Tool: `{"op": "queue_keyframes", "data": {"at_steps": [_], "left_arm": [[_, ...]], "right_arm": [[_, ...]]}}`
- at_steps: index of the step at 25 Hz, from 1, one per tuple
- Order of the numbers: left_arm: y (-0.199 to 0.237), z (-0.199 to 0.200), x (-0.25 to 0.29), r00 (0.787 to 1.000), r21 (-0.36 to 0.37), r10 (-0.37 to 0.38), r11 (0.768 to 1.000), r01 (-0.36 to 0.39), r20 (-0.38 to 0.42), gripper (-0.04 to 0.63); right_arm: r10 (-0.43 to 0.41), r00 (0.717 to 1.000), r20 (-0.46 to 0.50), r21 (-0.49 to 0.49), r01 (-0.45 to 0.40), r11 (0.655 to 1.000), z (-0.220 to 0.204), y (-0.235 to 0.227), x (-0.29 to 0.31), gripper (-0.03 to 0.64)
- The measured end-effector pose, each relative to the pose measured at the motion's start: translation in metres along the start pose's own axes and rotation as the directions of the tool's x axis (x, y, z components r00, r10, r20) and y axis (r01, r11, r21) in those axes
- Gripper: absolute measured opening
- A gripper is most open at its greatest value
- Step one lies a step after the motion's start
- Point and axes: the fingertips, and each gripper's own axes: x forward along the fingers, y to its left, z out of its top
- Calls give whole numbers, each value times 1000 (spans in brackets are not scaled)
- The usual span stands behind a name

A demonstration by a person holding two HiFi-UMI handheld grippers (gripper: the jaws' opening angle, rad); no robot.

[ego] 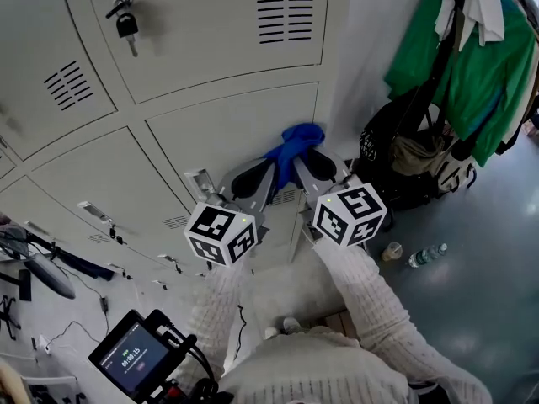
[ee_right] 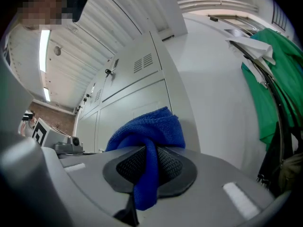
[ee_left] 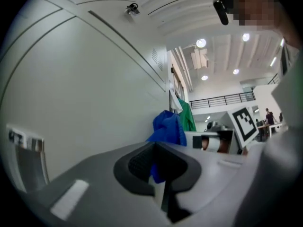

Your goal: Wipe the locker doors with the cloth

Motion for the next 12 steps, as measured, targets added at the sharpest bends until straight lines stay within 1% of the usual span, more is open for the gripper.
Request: {"op": "queue_keyframes", "data": {"at_steps": [6,10,12], "left_arm": [[3,-52,-5,997,-100,10,995,-17,-72,6],[1,-87,-3,995,-181,-5,983,-14,-102,6],[0,-101,-1,993,-197,-7,980,-17,-122,6]], "right_arm": [[-18,993,-116,53,24,998,-58,-6,-5,51],[-23,985,-172,89,39,995,-91,-14,-9,51],[-22,980,-198,98,42,994,-105,-17,-9,51]]}}
